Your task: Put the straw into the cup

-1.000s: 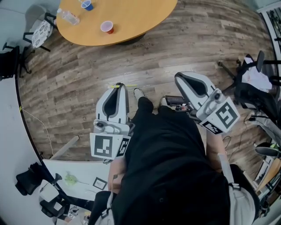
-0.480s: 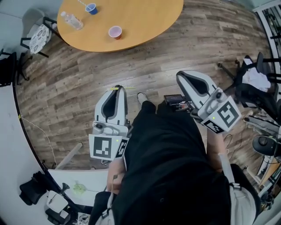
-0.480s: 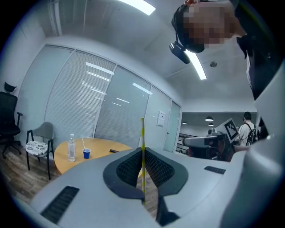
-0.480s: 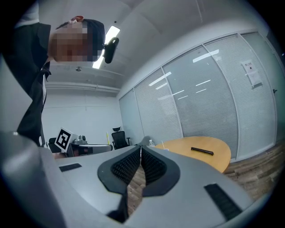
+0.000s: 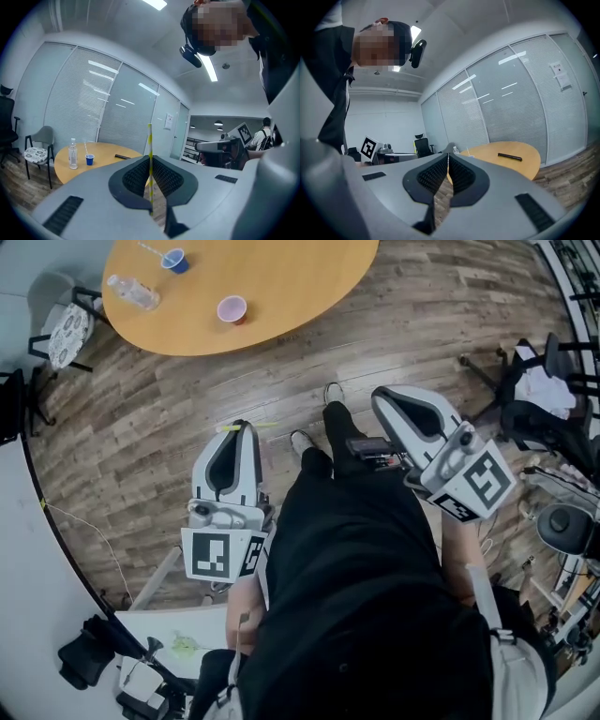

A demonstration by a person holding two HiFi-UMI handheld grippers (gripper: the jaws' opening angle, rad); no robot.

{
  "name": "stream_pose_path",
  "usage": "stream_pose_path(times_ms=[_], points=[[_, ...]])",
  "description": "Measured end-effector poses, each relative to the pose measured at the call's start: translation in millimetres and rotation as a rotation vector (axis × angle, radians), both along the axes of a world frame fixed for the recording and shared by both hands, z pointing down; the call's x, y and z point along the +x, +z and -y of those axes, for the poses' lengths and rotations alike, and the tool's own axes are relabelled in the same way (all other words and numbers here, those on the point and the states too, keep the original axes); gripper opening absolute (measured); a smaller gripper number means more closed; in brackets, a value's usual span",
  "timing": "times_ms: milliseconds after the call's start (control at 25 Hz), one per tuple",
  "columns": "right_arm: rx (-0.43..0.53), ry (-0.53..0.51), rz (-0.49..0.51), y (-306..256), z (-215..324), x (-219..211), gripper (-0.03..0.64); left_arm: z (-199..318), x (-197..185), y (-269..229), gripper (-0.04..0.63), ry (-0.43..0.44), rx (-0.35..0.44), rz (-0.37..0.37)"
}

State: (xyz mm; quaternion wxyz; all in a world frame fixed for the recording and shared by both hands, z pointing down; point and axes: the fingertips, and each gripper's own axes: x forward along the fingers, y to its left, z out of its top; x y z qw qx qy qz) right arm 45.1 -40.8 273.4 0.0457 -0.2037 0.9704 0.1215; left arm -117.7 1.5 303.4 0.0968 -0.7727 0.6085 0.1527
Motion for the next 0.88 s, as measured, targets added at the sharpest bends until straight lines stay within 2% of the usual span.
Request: stream_pose_path(times_ms=[240,880], points=[[0.007,-0.026,0.0,-18.5,33.9,5.7,0.018,24.3,7.1,-18.8,0.031,-0.031,0.003,-0.003],[-0.002,-0.198,-0.016,-83.8,138.4,-31.9,0.018,108.9,-2.2,-82.2,0.031,-0.148,-0.011,-0.043]])
